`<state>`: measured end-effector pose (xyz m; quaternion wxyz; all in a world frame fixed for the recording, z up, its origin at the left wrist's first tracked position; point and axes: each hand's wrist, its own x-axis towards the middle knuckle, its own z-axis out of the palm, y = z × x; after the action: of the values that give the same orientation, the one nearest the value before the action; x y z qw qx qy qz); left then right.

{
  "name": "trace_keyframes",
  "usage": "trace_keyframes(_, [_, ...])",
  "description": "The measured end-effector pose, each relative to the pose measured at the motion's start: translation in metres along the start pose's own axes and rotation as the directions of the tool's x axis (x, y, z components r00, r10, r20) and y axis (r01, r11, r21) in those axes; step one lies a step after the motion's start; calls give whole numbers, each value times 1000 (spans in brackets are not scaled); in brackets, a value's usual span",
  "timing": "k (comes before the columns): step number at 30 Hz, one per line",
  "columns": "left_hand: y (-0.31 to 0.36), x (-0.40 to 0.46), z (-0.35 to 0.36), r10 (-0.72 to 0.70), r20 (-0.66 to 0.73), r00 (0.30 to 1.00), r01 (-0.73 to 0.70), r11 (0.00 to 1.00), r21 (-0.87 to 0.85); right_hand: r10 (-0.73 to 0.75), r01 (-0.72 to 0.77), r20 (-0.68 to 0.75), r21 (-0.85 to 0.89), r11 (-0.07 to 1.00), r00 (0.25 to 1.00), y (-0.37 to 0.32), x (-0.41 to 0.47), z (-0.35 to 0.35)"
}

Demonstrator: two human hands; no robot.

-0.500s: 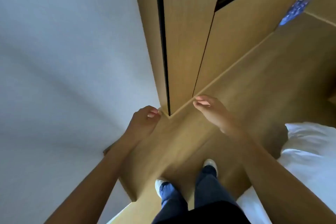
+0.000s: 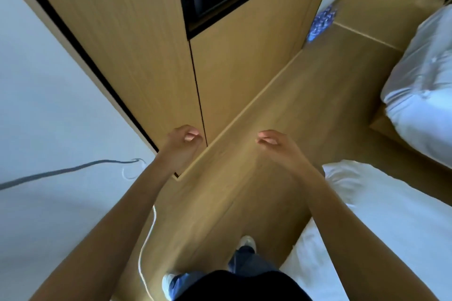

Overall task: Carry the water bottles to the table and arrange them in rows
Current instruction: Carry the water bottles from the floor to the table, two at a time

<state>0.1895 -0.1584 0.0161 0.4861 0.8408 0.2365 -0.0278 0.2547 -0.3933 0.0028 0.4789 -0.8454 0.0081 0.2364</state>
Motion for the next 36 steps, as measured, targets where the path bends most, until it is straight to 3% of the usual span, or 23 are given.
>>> trace_keyframes(4, [63, 38, 55, 74, -15, 997, -74, 997, -12, -16, 11, -72, -63, 998, 997, 13, 16, -79])
trace_keyframes(14, [185, 125, 203, 264, 214, 940, -259, 964, -52, 99, -83, -264, 72, 994, 959, 59, 70, -227])
trace_keyframes(23, [287, 265, 325, 271, 418, 867, -257, 962, -91, 188, -145, -382, 139, 980, 905, 77, 207, -337])
trace_keyframes(36, [433, 476, 433, 236, 458, 857, -245, 969, -42, 228, -160, -375, 202, 966, 899, 42, 420, -490])
